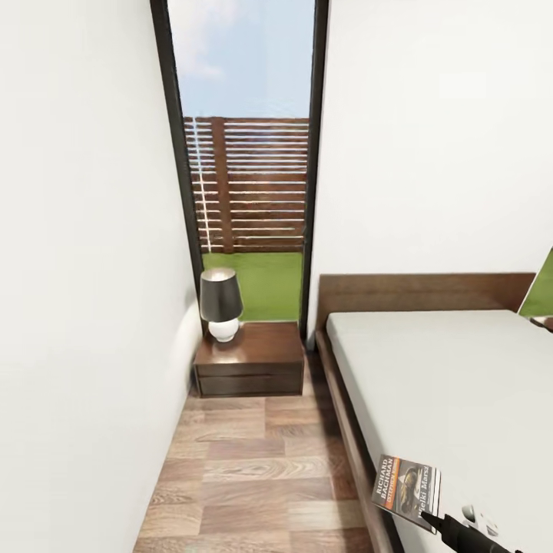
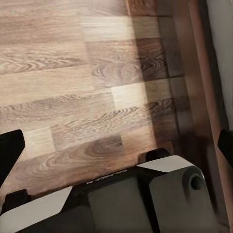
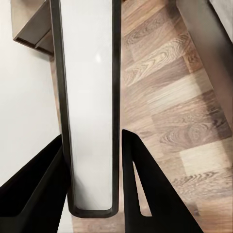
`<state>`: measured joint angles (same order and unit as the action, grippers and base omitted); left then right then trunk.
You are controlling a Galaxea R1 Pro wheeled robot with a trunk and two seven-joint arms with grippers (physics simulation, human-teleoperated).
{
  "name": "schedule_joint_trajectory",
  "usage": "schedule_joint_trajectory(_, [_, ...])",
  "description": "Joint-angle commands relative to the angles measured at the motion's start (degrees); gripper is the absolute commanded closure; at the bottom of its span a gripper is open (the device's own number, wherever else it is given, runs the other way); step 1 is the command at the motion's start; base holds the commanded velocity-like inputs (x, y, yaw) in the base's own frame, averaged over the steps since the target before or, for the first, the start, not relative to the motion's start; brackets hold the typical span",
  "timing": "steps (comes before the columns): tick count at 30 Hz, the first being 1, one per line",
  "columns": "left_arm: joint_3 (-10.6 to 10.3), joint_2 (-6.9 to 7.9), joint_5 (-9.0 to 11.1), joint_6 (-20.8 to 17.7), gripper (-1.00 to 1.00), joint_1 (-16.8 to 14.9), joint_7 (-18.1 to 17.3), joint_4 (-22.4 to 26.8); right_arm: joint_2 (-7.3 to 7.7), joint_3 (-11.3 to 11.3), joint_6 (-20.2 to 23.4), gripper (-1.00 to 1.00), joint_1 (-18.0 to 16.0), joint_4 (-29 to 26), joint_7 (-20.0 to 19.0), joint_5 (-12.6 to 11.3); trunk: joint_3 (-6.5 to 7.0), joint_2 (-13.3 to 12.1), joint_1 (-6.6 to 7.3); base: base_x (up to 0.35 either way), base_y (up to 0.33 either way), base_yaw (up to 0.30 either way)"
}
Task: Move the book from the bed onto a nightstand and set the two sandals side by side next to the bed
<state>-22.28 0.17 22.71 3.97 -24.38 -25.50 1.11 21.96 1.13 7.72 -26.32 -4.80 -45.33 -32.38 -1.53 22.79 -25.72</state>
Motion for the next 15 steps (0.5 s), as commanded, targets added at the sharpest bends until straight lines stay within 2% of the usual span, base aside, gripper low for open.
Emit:
schedule_joint_trajectory(1, [-0.49, 0.01, 0.41, 0.25, -1.00, -0.06, -0.17, -0.06, 0.01, 0.36, 0.63, 1.00, -0.05, -0.04, -0.20, -0.49, -0.13, 0.13, -0.07, 0.323, 0.000, 0.000])
schedule_joint_trajectory(15, [-0.49, 0.01, 0.41, 0.25, -1.00, -0.06, -0.17, -0.06, 0.01, 0.36, 0.63, 1.00, -0.05, -0.04, -0.20, -0.49, -0.13, 0.13, -0.07, 0.323, 0.000, 0.000])
